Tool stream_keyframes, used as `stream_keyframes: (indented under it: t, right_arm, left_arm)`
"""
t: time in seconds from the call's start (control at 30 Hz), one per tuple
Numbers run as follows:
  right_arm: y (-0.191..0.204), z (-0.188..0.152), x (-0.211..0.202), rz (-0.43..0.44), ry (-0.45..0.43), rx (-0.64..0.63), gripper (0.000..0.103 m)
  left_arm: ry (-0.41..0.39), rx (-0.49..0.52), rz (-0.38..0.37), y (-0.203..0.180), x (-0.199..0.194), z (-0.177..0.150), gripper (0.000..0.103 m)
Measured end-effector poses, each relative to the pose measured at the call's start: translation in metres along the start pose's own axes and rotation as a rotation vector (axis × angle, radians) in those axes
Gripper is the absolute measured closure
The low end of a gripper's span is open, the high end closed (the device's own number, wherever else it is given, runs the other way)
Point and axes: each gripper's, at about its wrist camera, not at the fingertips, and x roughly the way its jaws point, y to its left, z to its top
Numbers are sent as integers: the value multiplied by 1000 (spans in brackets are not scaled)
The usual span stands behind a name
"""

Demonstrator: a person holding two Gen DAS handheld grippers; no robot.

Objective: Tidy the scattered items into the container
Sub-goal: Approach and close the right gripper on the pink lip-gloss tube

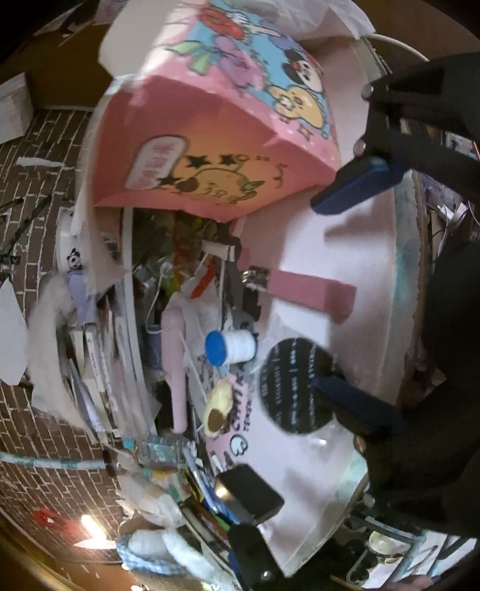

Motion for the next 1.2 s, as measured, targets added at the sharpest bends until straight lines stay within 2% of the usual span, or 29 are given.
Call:
stream_keyframes:
  t: [0.1,0.17,0.3,0.43,0.6,0.77,1.03,1.2]
  right_arm:
    - [-2,-2,-1,2,-31,7,22]
    - [-1,-1,-1,4,-44,-3,31]
    - [-2,-1,0,-2,-54,4,32]
    - [-7,-1,0,-8,-55,14,43]
    - [-6,-1,3,-9,-56,11,51]
    - [-8,0,4,1,-53,29,67]
    - [-15,0,15,-12,-17,42,68]
    - [-13,1,19,-13,-30,39,68]
  left_arm:
    - [2,1,-10,-1,4,-2,7]
    - [4,0,-15,-1,7,-3,7]
    - [8,-8,-30,-1,10,-5,7]
    - [17,1,-45,-8,14,-7,7]
    - [21,33,-51,-18,14,-10,7]
    - [20,41,-54,-20,13,-11,7]
    - [18,34,-54,-20,13,-10,7]
    - [22,30,-59,-19,13,-10,7]
